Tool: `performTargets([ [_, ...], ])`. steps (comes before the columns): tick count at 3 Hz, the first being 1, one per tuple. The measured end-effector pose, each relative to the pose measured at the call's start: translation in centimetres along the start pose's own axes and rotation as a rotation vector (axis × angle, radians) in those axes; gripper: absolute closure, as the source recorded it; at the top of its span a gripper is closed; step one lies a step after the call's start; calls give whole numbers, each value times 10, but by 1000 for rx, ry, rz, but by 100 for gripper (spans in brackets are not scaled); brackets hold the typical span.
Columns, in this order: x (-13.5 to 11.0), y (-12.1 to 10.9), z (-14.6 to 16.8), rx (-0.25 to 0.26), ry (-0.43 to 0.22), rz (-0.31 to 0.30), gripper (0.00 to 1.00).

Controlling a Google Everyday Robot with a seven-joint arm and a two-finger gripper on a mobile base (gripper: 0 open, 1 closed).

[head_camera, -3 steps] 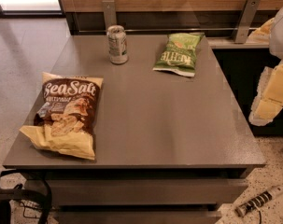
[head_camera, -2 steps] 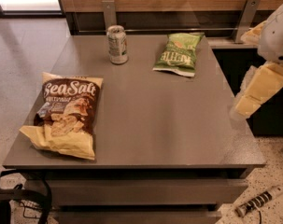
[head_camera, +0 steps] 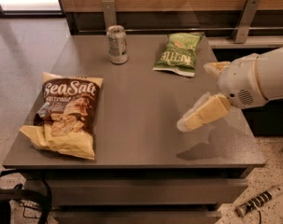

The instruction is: Pick 7up can

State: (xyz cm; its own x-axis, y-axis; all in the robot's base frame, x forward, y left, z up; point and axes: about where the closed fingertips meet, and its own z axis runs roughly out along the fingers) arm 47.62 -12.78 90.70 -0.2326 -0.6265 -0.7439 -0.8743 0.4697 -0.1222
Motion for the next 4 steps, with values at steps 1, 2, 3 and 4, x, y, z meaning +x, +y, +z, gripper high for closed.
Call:
performTargets([
  [1, -47, -8, 31, 45, -295, 36, 0],
  [2, -89, -62, 20, 244, -426, 58, 0],
  [3, -90, -71, 17, 283, -432, 63, 0],
  [4, -93, -74, 20, 284, -431, 65, 0],
])
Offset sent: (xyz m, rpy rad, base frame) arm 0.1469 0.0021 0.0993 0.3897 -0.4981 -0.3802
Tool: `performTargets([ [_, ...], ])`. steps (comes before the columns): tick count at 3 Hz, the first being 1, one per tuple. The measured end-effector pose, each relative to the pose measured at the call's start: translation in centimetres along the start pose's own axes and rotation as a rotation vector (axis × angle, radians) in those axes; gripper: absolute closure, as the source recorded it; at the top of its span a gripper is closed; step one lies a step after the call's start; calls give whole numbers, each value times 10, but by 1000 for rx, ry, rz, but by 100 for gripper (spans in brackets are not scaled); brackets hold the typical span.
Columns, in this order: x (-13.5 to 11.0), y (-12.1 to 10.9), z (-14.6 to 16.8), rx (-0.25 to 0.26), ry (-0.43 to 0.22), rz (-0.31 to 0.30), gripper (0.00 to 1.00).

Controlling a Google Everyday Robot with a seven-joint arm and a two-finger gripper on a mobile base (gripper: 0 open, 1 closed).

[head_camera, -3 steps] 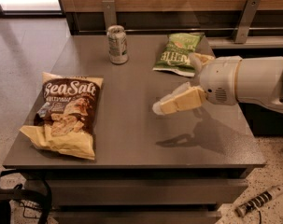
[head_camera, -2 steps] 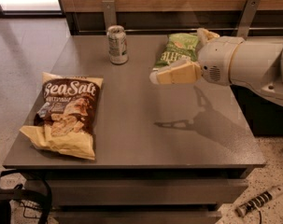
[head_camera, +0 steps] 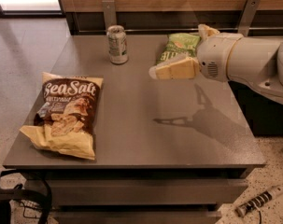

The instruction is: Pick 7up can

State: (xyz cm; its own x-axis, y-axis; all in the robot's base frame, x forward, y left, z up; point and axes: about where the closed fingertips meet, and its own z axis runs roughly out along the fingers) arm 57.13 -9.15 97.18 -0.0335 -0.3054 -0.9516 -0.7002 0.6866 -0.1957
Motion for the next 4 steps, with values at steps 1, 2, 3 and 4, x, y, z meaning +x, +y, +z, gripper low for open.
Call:
performTargets([
  [1, 5, -15, 29, -22, 11, 3, 0],
  [2, 6, -38, 74, -41, -13, 1, 0],
  [3, 7, -57, 119, -37, -76, 7, 0],
  [4, 11, -63, 171, -50, -136, 42, 0],
])
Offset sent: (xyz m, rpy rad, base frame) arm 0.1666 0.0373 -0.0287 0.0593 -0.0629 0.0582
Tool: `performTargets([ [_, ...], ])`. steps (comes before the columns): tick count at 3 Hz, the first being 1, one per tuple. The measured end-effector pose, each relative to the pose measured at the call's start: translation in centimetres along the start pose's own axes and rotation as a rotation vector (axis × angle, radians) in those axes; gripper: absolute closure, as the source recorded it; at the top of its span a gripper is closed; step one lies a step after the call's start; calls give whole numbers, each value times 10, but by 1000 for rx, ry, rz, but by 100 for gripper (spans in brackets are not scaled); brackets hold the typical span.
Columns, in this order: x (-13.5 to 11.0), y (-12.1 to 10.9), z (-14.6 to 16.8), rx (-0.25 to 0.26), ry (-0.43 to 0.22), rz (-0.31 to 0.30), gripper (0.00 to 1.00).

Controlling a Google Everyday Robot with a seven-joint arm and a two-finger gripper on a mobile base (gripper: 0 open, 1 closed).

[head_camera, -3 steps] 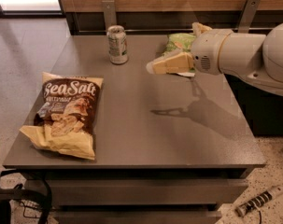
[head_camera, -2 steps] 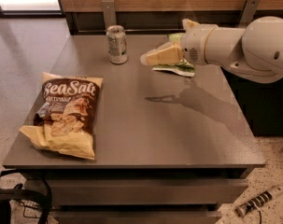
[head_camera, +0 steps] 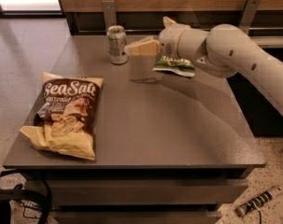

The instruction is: Pick 7up can

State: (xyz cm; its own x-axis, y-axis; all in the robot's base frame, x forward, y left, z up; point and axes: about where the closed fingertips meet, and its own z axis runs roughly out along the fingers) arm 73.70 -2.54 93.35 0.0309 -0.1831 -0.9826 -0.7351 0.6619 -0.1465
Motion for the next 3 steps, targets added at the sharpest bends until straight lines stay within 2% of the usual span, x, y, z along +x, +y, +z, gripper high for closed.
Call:
performTargets([
  [2, 19, 15, 67, -113, 21, 69, 0],
  [3, 23, 28, 91, -137, 14, 98, 0],
])
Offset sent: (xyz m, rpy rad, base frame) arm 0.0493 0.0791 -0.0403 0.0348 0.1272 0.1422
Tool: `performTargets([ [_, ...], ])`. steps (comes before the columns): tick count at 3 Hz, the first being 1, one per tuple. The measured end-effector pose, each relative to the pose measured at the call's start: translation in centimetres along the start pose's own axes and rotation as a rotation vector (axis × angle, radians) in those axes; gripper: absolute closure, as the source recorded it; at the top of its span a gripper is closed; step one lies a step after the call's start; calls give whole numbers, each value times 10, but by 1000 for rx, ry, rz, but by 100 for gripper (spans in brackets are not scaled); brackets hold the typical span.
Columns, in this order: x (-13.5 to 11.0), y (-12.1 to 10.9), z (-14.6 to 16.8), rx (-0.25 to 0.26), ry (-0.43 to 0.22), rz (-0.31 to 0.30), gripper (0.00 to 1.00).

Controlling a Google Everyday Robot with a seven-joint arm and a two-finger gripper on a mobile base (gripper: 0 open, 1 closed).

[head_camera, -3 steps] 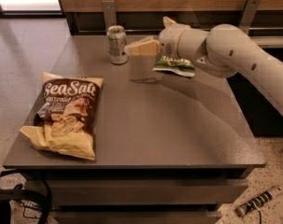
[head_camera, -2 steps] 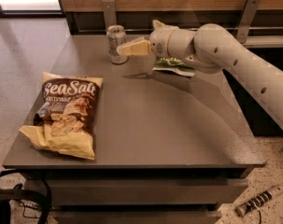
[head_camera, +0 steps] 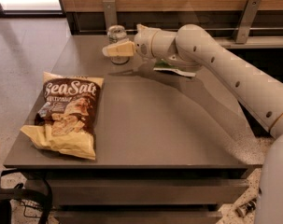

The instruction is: Pick 7up can

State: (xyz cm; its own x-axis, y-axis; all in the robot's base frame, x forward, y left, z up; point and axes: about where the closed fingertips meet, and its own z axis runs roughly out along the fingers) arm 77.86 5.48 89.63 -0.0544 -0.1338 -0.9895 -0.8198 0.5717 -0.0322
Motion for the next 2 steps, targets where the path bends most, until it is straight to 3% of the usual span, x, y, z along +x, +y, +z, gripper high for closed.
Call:
performTargets([
  [1, 3, 8, 15, 0, -21, 23, 0],
  [2, 3, 12, 24, 23, -51, 25, 25],
])
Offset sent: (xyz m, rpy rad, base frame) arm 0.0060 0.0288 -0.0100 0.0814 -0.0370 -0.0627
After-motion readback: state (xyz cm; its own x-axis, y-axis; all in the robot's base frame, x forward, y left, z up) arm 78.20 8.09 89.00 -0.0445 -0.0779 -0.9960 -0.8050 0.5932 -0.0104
